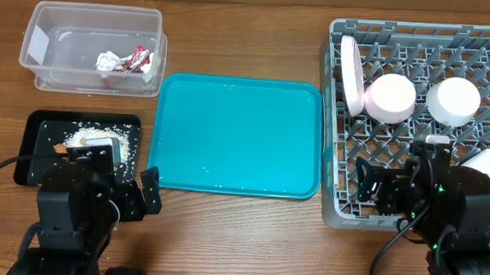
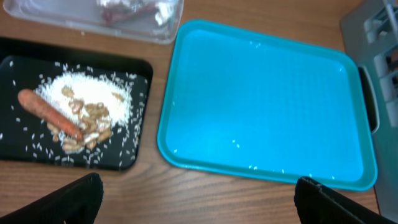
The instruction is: Sort waste into correct bins and load items into the dishwasher
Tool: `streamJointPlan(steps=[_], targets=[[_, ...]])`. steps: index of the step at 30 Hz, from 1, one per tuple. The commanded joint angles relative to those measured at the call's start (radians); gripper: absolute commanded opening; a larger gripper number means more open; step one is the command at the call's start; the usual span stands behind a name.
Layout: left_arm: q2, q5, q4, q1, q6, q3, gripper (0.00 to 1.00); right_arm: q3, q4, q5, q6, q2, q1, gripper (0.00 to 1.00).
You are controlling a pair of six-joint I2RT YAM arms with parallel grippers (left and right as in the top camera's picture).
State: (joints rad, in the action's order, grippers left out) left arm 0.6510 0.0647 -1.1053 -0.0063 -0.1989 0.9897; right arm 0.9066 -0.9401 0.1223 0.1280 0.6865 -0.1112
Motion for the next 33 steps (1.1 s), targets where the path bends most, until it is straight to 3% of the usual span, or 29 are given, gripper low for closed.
streamJointPlan(steps=[1, 13, 21, 33], targets=[[-0.003, 0.006, -0.011, -0.001, 0.012, -0.008, 1.00, -0.010, -0.010, -0.014, 0.003, 0.006, 0.002, 1.00], [-0.003, 0.006, -0.021, -0.001, 0.012, -0.008, 1.00, -0.011, -0.080, -0.023, 0.002, 0.016, 0.002, 1.00], [-0.003, 0.006, -0.021, -0.001, 0.012, -0.008, 1.00, -0.045, -0.047, -0.069, -0.001, -0.115, 0.002, 1.00], [-0.003, 0.006, -0.021, -0.001, 0.012, -0.008, 1.00, -0.510, 0.403, -0.093, -0.004, -0.507, 0.002, 1.00]])
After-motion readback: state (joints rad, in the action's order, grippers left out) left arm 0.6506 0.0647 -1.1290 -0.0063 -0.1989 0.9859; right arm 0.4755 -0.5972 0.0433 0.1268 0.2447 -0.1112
